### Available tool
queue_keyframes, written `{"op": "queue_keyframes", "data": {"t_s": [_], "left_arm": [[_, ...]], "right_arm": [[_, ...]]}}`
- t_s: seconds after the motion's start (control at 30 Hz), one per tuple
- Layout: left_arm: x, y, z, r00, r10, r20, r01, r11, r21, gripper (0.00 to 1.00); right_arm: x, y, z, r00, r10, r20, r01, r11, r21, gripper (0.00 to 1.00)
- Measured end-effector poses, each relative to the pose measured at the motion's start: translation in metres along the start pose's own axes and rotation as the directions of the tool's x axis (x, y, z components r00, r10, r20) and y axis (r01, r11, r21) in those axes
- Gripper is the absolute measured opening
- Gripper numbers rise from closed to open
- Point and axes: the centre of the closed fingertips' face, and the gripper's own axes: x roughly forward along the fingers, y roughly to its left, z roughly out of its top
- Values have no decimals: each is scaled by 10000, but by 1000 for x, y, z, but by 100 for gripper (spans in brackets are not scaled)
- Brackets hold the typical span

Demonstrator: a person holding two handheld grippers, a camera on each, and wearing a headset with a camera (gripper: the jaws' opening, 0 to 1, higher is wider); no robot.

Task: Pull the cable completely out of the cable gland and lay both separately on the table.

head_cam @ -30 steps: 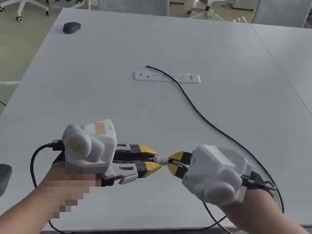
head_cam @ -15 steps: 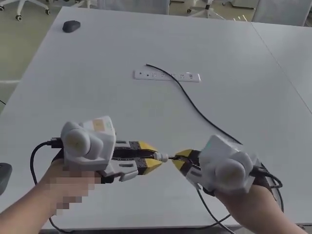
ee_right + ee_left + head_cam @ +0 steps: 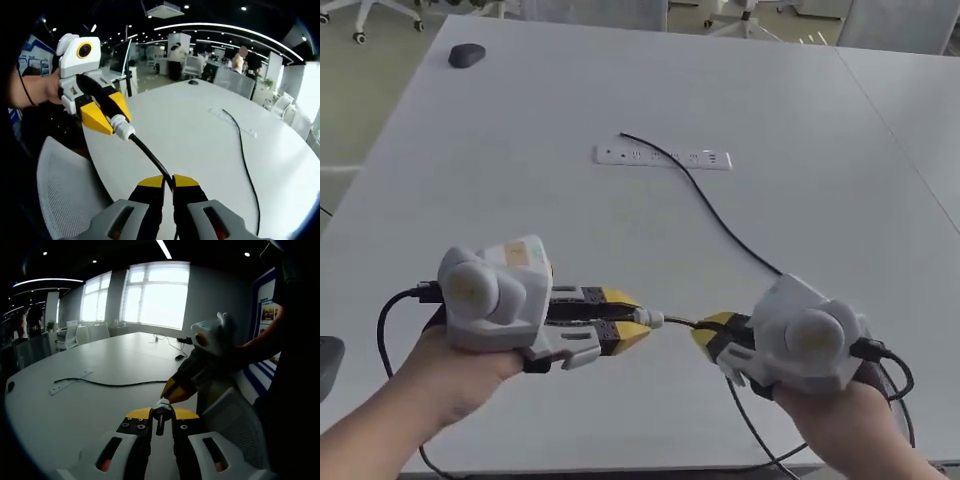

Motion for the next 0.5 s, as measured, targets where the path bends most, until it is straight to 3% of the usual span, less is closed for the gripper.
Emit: {"op": "queue_keyframes", "data": {"t_s": [0.07, 0.27, 0.33, 0.5], "left_arm": [[0, 0, 0, 10000, -25, 21, 24, 10000, 6, 15], [1, -1, -2, 10000, -75, -58, 75, 10000, 5, 15], [1, -2, -1, 10000, -87, -50, 87, 10000, 19, 15], [3, -2, -1, 9999, -101, -59, 101, 9999, 51, 15]], "right_arm": [[-2, -5, -2, 9994, -119, 331, 114, 9998, 160, 0], [-2, -12, -18, 9999, -138, 87, 125, 9901, 1398, 0], [-3, -14, -19, 9996, -193, 189, 151, 9787, 2046, 0], [-2, -20, -26, 9992, -390, 80, 352, 9585, 2828, 0]]}}
